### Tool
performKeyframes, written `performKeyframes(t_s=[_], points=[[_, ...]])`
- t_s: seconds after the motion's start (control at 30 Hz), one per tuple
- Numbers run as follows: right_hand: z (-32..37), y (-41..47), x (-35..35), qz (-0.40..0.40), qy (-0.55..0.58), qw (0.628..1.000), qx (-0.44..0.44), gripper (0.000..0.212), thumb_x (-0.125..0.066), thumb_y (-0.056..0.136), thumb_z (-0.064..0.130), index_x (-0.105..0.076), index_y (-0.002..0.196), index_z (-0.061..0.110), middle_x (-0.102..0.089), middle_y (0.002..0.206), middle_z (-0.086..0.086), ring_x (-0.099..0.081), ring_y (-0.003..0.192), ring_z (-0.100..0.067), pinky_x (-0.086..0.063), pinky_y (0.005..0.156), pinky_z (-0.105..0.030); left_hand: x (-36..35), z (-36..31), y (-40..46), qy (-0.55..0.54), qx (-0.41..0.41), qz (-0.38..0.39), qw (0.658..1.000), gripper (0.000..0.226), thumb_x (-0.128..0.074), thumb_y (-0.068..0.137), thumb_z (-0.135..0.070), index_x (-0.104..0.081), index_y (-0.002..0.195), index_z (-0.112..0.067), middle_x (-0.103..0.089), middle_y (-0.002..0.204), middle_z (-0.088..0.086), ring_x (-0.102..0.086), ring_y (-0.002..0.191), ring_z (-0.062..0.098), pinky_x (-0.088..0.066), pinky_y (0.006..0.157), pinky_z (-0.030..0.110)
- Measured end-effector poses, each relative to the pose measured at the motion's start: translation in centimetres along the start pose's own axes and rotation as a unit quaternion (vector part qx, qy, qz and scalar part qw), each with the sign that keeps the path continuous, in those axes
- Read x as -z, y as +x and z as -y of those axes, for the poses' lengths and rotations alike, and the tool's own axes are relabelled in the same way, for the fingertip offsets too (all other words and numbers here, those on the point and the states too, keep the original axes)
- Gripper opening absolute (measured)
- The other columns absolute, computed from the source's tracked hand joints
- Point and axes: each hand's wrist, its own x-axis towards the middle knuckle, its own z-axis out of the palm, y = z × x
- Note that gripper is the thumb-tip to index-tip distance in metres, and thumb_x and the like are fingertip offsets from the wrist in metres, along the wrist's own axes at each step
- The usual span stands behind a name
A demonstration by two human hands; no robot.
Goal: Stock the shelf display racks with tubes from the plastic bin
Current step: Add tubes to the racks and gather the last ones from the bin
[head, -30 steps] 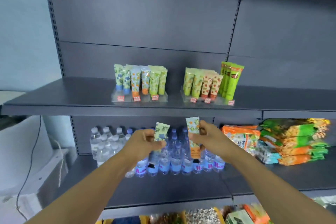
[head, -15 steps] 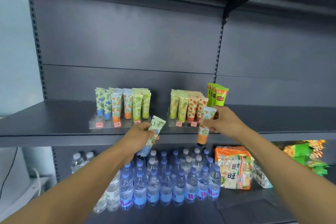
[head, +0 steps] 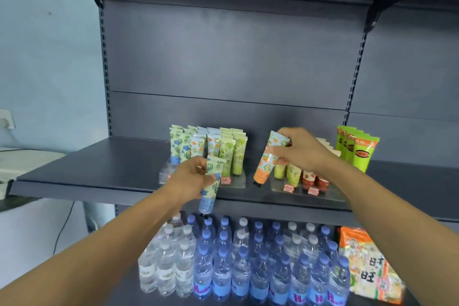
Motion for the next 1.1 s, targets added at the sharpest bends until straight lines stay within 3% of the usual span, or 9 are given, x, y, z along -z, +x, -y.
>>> performKeyframes(t_s=[0.1, 0.2, 0.3, 0.37, 0.53, 0.77, 0.87, 0.97, 1.1], points=[[1.9, 2.1, -1.7, 0.003, -0.006, 1.0, 0.029, 0.01, -0.06, 0.09, 0.014, -0.062, 0.092, 0.004, -0.07, 0.083, -0.005, -0.069, 0.074, -0.019, -0.057, 0.074, -0.04, 2.8, 0.3, 0.8, 0.009, -0.004, -0.014, 1.0, 0.012, -0.06, 0.089, -0.008, -0.051, 0.086, -0.015, -0.05, 0.08, 0.001, -0.048, 0.074, 0.016, -0.044, 0.068, 0.027], [4.1, 3.8, -3.3, -0.002, -0.069, 0.995, 0.068, 0.006, -0.061, 0.089, 0.016, -0.058, 0.09, 0.011, -0.067, 0.083, 0.001, -0.065, 0.074, -0.015, -0.046, 0.066, -0.029, 5.9, 0.3, 1.8, 0.03, -0.016, -0.021, 0.999, 0.018, -0.062, 0.088, -0.008, -0.055, 0.104, -0.002, -0.058, 0.09, 0.01, -0.049, 0.08, 0.021, -0.044, 0.072, 0.03], [5.6, 5.2, -4.9, -0.014, -0.144, 0.983, 0.11, 0.009, -0.063, 0.088, 0.019, -0.055, 0.091, 0.016, -0.062, 0.094, 0.001, -0.056, 0.083, -0.016, -0.037, 0.063, -0.026, 8.2, 0.4, 2.9, 0.032, -0.024, -0.026, 0.999, 0.007, -0.06, 0.089, -0.006, -0.058, 0.094, -0.008, -0.063, 0.096, 0.011, -0.057, 0.084, 0.022, -0.05, 0.081, 0.039], [6.1, 6.0, -5.9, -0.014, -0.175, 0.976, 0.126, 0.011, -0.062, 0.088, 0.02, -0.053, 0.093, 0.015, -0.061, 0.095, 0.001, -0.053, 0.083, -0.017, -0.036, 0.062, -0.026, 9.2, 0.7, 3.5, 0.031, -0.027, -0.028, 0.999, 0.01, -0.058, 0.089, -0.002, -0.056, 0.089, -0.013, -0.065, 0.101, 0.014, -0.061, 0.087, 0.023, -0.052, 0.081, 0.039], [6.6, 7.6, -8.2, -0.017, -0.276, 0.952, 0.135, 0.015, -0.055, 0.09, 0.021, -0.045, 0.101, 0.019, -0.058, 0.097, -0.003, -0.048, 0.096, -0.023, -0.034, 0.079, -0.034, 10.7, 1.4, 4.6, 0.019, -0.038, -0.027, 0.999, 0.017, -0.054, 0.09, 0.003, -0.052, 0.095, -0.013, -0.064, 0.11, 0.018, -0.06, 0.087, 0.024, -0.05, 0.069, 0.029], [6.2, 8.9, -10.1, -0.02, -0.341, 0.929, 0.144, 0.022, -0.054, 0.089, 0.023, -0.049, 0.11, 0.016, -0.058, 0.098, -0.004, -0.049, 0.097, -0.022, -0.029, 0.083, -0.03, 11.6, 1.8, 5.6, 0.008, -0.052, -0.022, 0.998, 0.016, -0.054, 0.091, 0.002, -0.051, 0.097, -0.012, -0.063, 0.097, 0.009, -0.058, 0.077, 0.017, -0.047, 0.063, 0.024], [6.0, 9.1, -10.7, -0.013, -0.356, 0.923, 0.146, 0.025, -0.056, 0.089, 0.025, -0.049, 0.112, 0.017, -0.053, 0.092, 0.002, -0.048, 0.095, -0.018, -0.029, 0.096, -0.032, 11.9, 1.8, 5.9, 0.004, -0.057, -0.022, 0.998, 0.017, -0.055, 0.09, 0.002, -0.052, 0.092, -0.015, -0.063, 0.093, 0.008, -0.058, 0.078, 0.018, -0.048, 0.065, 0.024], [5.9, 9.1, -11.2, 0.001, -0.372, 0.918, 0.138, 0.029, -0.057, 0.09, 0.026, -0.048, 0.116, 0.017, -0.049, 0.093, 0.002, -0.047, 0.102, -0.019, -0.019, 0.111, -0.037, 12.1, 1.9, 6.1, 0.003, -0.061, -0.023, 0.998, 0.02, -0.055, 0.09, 0.002, -0.052, 0.088, -0.018, -0.063, 0.087, 0.005, -0.058, 0.077, 0.018, -0.048, 0.065, 0.025], [5.8, 9.0, -12.0, 0.006, -0.39, 0.912, 0.129, 0.03, -0.057, 0.089, 0.026, -0.048, 0.117, 0.017, -0.056, 0.106, -0.003, -0.048, 0.111, -0.02, -0.01, 0.115, -0.04, 12.3, 2.0, 6.4, -0.001, -0.066, -0.023, 0.998, 0.016, -0.053, 0.091, 0.002, -0.052, 0.098, -0.013, -0.064, 0.09, 0.005, -0.061, 0.075, 0.014, -0.047, 0.06, 0.022]])
